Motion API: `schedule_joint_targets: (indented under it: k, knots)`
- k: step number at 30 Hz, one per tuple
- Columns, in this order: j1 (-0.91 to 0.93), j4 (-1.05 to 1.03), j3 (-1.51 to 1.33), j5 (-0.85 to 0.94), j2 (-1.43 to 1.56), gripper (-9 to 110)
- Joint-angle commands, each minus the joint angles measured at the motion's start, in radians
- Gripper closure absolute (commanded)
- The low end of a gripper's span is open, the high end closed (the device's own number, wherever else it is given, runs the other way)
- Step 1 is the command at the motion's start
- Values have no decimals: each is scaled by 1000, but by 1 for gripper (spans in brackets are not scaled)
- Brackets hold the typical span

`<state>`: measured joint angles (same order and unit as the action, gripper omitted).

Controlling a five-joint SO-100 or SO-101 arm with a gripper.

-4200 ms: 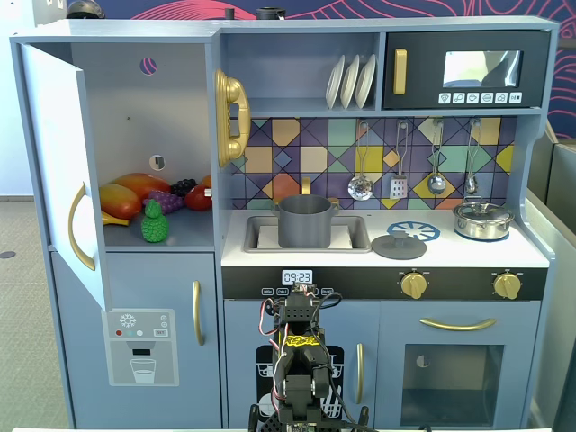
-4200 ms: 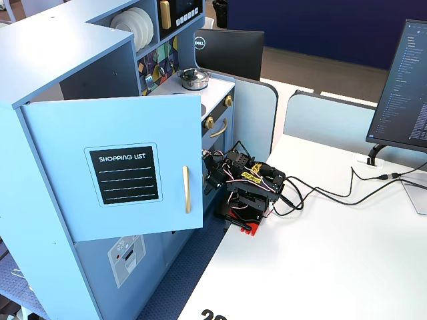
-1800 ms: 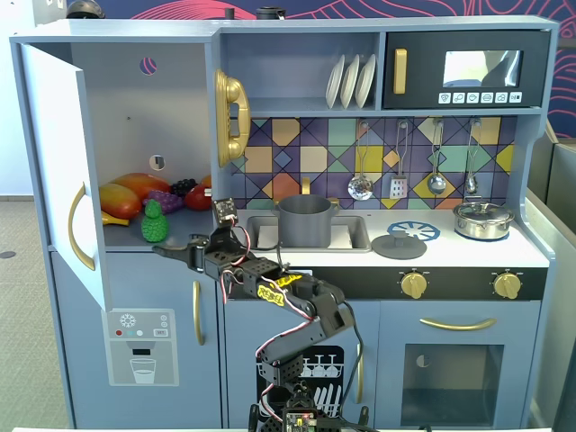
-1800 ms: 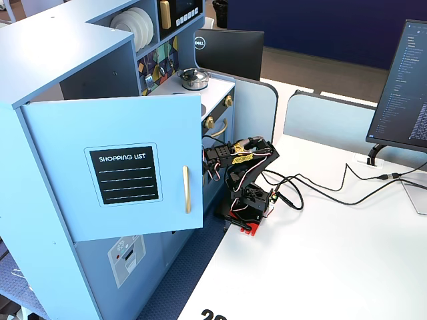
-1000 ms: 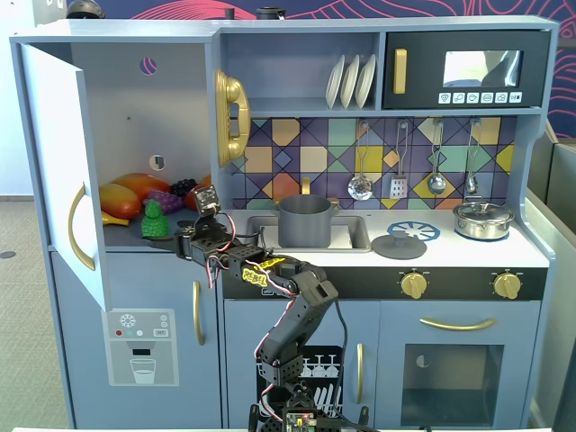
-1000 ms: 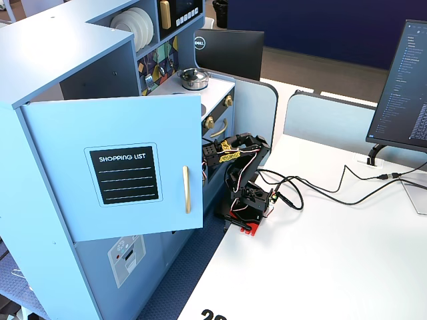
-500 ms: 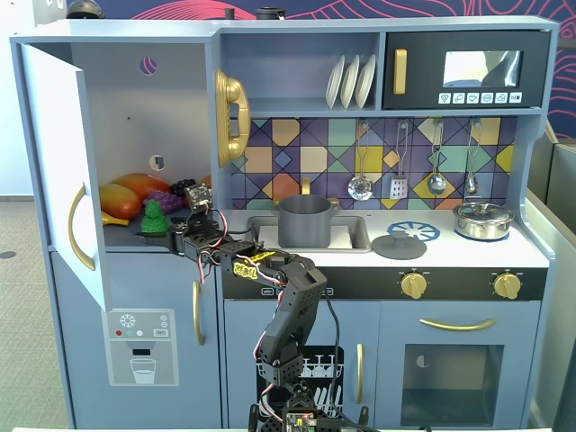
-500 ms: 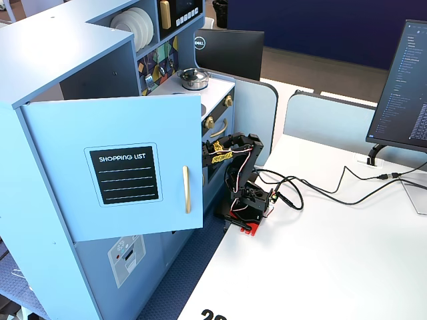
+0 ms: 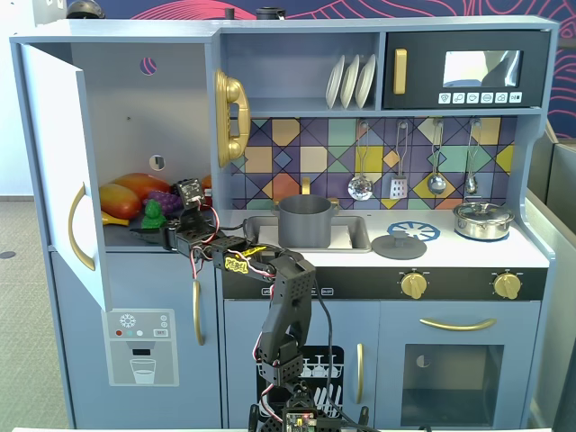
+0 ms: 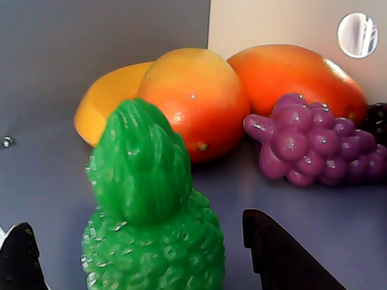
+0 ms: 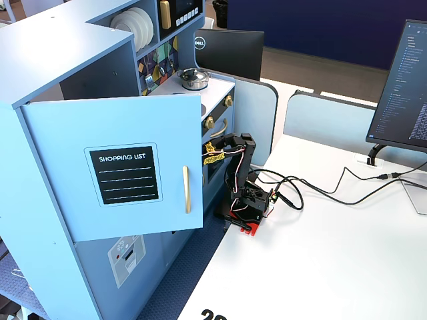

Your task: Pick up the green pineapple from the left cabinet and place it in the gray recipient

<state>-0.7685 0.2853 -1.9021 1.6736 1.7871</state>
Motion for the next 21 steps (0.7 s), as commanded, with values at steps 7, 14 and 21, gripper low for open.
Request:
schedule_joint_targets:
  k: [7,14,21]
  knots:
    - [-11,40,149,-8,-77,73]
    - [-35,74,132,-9,-48,102]
    - [-129,-67,21,11,245,102]
